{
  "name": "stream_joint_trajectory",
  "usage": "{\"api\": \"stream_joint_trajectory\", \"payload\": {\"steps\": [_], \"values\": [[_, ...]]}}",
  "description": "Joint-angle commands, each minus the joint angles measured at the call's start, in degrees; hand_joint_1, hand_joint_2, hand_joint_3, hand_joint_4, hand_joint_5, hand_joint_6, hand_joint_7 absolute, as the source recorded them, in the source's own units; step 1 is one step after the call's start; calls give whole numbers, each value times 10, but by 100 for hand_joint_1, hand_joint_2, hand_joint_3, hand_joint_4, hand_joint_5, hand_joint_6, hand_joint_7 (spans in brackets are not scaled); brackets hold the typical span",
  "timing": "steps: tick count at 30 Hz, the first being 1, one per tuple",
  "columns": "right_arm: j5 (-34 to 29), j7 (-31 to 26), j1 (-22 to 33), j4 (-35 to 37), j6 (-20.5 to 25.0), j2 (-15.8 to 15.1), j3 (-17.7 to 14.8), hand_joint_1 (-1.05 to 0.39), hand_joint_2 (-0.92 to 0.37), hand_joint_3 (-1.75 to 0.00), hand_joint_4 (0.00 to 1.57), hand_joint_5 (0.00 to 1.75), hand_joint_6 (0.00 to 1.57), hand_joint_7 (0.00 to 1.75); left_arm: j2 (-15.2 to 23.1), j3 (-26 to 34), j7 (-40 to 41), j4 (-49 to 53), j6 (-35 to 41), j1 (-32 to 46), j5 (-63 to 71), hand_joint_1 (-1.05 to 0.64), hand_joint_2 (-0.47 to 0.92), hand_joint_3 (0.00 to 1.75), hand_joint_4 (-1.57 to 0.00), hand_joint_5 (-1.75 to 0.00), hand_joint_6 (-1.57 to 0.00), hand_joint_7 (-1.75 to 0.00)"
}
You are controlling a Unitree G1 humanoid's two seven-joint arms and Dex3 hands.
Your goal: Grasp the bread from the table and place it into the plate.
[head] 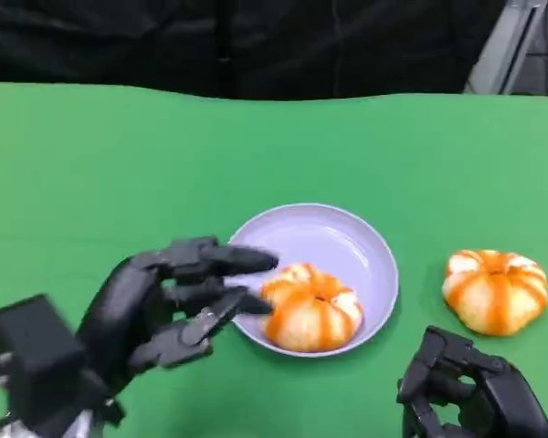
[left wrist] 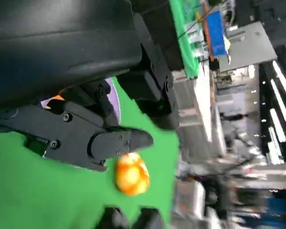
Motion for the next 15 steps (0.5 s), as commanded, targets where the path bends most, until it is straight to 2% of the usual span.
{"api": "stream_joint_trajectory", "payload": {"steps": [1, 2, 4, 5, 8, 10, 12, 15], "values": [[7, 0, -3, 3, 0, -6, -5, -12, -67, -100, 78, 175, 73, 153, 21, 55, -77, -9, 58, 61, -113, -10, 61, 119, -85, -165, -86, -136], [7, 0, -4, 4, 0, -6, -5, -12, -67, -100, 78, 175, 73, 153, 25, 69, -99, -7, 72, 76, -144, -9, 63, 118, -86, -169, -83, -149], [5, 0, -5, 6, -2, -7, -7, -11, -67, -100, 78, 175, 73, 154, 35, 91, -152, 21, 85, 96, -181, -8, 64, 118, -86, -173, -80, -159], [4, 0, -6, 7, -3, -8, -8, -12, -67, -100, 78, 175, 73, 154, 40, 102, -184, 42, 88, 105, -197, -13, 70, 98, -88, -174, -81, -163], [3, -1, -6, 8, -5, -8, -10, -13, -67, -99, 78, 175, 74, 154, 42, 118, -227, 68, 93, 112, -211, -15, 75, 82, -88, -175, -81, -166], [7, 3, -8, 11, -7, -9, -11, -13, -67, -99, 78, 175, 74, 154, 39, 127, -234, 85, 93, 115, -207, -15, 76, 80, -88, -175, -81, -166], [11, 7, -9, 15, -11, -9, -12, -13, -68, -99, 78, 175, 73, 153, 31, 137, -231, 102, 90, 119, -202, -15, 68, 94, -86, -175, -81, -161], [10, 8, -9, 18, -14, -9, -13, -13, -68, -99, 78, 175, 74, 152, 17, 149, -220, 111, 84, 117, -196, -18, 69, 90, -86, -175, -82, -161]]}}
